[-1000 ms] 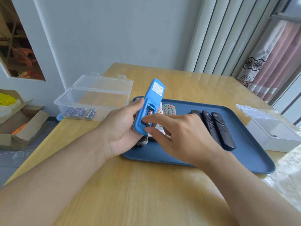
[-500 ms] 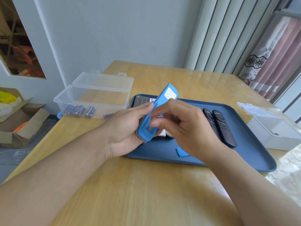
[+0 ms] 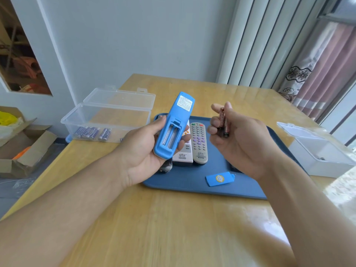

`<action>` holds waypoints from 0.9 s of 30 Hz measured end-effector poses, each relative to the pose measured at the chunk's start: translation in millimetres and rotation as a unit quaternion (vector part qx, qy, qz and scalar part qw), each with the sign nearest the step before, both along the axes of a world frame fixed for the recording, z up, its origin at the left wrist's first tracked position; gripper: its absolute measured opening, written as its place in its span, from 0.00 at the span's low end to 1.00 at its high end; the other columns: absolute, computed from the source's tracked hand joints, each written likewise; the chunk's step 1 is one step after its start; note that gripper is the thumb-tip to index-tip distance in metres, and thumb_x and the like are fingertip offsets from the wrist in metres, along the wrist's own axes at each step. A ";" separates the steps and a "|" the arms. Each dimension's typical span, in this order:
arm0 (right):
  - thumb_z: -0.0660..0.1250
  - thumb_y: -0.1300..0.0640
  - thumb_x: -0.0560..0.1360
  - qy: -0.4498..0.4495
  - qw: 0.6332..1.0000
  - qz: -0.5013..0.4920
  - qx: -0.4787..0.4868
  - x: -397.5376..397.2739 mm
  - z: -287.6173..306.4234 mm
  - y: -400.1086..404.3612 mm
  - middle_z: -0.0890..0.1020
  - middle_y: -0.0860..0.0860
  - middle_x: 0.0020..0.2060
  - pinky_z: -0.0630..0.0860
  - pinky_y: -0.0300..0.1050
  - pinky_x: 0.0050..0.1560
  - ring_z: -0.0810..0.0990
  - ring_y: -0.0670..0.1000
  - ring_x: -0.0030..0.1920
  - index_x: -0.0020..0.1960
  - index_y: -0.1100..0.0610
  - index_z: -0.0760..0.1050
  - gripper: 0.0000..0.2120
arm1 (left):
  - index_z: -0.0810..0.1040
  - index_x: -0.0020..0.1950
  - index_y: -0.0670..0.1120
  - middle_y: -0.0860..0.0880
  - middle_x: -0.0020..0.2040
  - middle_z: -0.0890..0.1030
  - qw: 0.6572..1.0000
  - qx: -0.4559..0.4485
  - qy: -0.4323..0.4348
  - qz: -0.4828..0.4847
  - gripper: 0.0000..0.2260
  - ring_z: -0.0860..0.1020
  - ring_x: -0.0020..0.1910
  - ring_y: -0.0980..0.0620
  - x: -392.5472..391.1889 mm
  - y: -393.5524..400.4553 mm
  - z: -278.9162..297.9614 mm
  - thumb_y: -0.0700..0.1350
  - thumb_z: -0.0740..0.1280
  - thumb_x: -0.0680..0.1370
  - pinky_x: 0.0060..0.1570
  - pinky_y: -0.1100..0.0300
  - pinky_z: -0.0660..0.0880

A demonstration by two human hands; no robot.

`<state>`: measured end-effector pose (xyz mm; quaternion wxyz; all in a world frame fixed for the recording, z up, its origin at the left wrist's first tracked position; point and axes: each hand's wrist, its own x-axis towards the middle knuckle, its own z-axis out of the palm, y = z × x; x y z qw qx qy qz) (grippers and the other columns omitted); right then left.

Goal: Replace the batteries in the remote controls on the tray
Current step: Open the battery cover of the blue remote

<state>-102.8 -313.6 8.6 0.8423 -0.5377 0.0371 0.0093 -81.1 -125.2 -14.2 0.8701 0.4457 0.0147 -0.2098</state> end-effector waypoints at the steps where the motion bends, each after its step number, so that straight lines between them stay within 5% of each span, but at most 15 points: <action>1: 0.59 0.57 0.84 0.011 1.000 0.019 -0.013 0.0 0.9 -3.9 0.73 0.52 0.35 0.68 0.38 0.30 0.73 0.49 0.33 0.61 0.59 0.76 0.11 | 0.80 0.64 0.40 0.40 0.58 0.85 1.000 -0.001 0.000 0.003 0.17 0.86 0.43 0.46 -0.4 0.2 0.3 0.48 0.58 0.86 0.40 0.60 0.83; 5: 0.57 0.71 0.80 0.027 0.992 0.088 -0.082 4.6 0.8 -21.4 0.76 0.54 0.40 0.69 0.37 0.30 0.74 0.50 0.36 0.65 0.61 0.74 0.17 | 0.80 0.65 0.41 0.41 0.58 0.85 1.000 0.015 -0.014 0.006 0.18 0.86 0.43 0.47 -2.9 -0.3 0.8 0.49 0.56 0.86 0.39 0.61 0.82; 8: 0.56 0.73 0.81 0.004 0.963 0.103 -0.249 11.8 9.2 -35.0 0.80 0.54 0.41 0.69 0.37 0.32 0.77 0.50 0.37 0.60 0.59 0.75 0.16 | 0.80 0.65 0.42 0.43 0.59 0.85 0.999 0.020 -0.028 -0.009 0.20 0.86 0.44 0.48 -3.8 5.5 0.4 0.52 0.55 0.86 0.39 0.61 0.82; 13: 0.64 0.67 0.81 0.034 0.801 0.114 -0.587 12.1 59.6 -98.0 0.86 0.56 0.46 0.75 0.40 0.35 0.85 0.50 0.41 0.57 0.57 0.76 0.08 | 0.78 0.69 0.43 0.43 0.59 0.85 0.998 0.013 -0.050 -0.038 0.20 0.85 0.43 0.49 -7.5 1.0 3.3 0.51 0.58 0.84 0.40 0.62 0.82; 17: 0.66 0.67 0.79 0.110 0.677 0.030 -0.727 8.5 84.9 -153.4 0.86 0.54 0.43 0.83 0.48 0.50 0.87 0.51 0.41 0.54 0.54 0.80 0.10 | 0.81 0.64 0.44 0.45 0.56 0.86 0.996 0.024 -0.058 -0.059 0.17 0.85 0.38 0.51 -15.1 -7.0 1.4 0.50 0.58 0.84 0.31 0.62 0.80; 20: 0.69 0.68 0.77 0.174 0.571 0.029 -0.802 4.7 81.6 -181.1 0.86 0.51 0.45 0.83 0.53 0.54 0.87 0.52 0.45 0.55 0.54 0.81 0.12 | 0.82 0.63 0.46 0.46 0.61 0.84 0.994 0.025 -0.074 -0.081 0.16 0.85 0.45 0.49 -17.9 -7.2 0.3 0.48 0.58 0.84 0.36 0.61 0.81; 27: 0.70 0.68 0.77 0.280 0.610 0.002 -0.741 1.1 40.7 -203.4 0.80 0.56 0.47 0.85 0.51 0.47 0.87 0.59 0.47 0.59 0.60 0.80 0.12 | 0.86 0.58 0.52 0.48 0.64 0.83 0.989 0.017 -0.105 -0.100 0.14 0.83 0.59 0.45 -13.2 -5.7 -2.6 0.47 0.61 0.80 0.49 0.58 0.83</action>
